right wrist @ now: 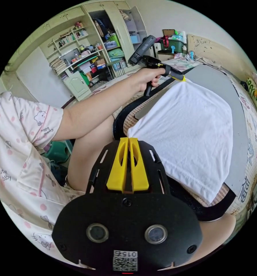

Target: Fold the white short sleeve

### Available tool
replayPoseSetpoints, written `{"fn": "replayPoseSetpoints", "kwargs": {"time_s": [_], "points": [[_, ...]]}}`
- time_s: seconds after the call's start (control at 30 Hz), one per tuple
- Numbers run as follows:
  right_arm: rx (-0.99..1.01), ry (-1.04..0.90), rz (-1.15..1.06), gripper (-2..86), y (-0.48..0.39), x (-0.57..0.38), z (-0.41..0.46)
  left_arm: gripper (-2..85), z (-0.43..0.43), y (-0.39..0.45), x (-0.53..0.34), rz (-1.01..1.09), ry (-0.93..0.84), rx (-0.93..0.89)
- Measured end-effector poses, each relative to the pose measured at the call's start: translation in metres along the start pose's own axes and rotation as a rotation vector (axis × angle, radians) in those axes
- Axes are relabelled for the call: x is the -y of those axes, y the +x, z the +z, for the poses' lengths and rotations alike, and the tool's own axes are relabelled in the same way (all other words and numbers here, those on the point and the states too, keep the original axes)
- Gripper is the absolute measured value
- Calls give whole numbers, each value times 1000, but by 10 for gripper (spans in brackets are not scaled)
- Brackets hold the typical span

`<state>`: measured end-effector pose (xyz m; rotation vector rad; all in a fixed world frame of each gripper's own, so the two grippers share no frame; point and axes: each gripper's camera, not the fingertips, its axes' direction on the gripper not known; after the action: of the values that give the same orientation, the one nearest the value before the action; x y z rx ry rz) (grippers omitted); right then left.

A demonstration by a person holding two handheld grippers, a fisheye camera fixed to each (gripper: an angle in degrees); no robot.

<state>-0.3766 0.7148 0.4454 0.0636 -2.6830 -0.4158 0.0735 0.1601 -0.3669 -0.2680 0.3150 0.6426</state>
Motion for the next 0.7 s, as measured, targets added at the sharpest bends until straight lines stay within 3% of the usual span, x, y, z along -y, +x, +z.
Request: {"fn": "replayPoseSetpoints", "kwargs": {"time_s": [0.3, 0.47, 0.6, 0.7], "points": [[-13, -105, 38, 4, 31, 27, 36, -4, 27, 40, -17, 97, -154, 165], [43, -89, 36, 31, 43, 51, 10, -2, 22, 61, -19, 131, -161, 194], [224, -87, -101, 49, 50, 66, -28, -2, 11, 70, -19, 123, -153, 183], [208, -35, -62, 55, 74, 78, -63, -1, -3, 73, -17, 98, -145, 167]]}}
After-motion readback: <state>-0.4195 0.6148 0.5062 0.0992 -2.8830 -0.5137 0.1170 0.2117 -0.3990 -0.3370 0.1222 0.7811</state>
